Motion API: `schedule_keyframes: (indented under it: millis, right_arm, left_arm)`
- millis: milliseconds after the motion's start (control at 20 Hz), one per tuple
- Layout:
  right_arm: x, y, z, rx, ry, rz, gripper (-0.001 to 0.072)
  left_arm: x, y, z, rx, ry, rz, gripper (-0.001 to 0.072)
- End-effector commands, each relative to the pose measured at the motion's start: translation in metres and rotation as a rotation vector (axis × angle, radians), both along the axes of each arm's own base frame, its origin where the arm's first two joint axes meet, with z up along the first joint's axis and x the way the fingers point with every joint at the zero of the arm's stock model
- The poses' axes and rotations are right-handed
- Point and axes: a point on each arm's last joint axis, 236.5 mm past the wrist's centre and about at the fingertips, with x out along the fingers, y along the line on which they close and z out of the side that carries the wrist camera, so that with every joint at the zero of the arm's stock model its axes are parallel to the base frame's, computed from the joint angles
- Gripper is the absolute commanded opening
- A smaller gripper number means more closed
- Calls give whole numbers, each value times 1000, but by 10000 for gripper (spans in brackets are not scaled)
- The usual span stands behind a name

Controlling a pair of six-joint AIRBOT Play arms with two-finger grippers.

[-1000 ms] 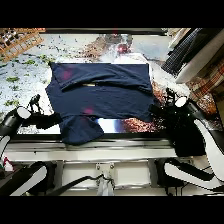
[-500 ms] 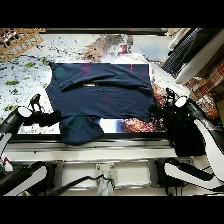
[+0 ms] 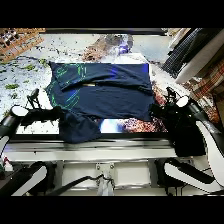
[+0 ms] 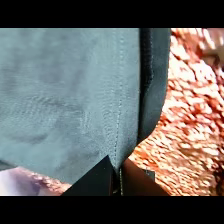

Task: Fold the clothes and pants, and hang the long-sleeved shirts on hangers.

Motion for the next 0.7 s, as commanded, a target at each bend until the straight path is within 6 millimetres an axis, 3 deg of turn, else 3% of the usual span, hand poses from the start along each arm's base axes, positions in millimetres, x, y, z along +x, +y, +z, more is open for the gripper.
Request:
schedule_keyframes:
  millis: [0, 200, 500, 650]
  right_arm:
    - [1, 0, 24, -18, -71, 33, 29]
    - [-16, -9, 53, -86, -116, 93, 29]
    - [-50, -9, 92, -122, -158, 154, 29]
    - [-66, -5, 115, -125, -210, 170, 30]
  left_arm:
    - [10, 5, 59, 25, -193, 9, 13]
    - [1, 9, 112, 94, -373, -6, 13]
    - [-43, 11, 123, 170, -347, -62, 13]
    - [-64, 9, 137, 192, -380, -72, 12]
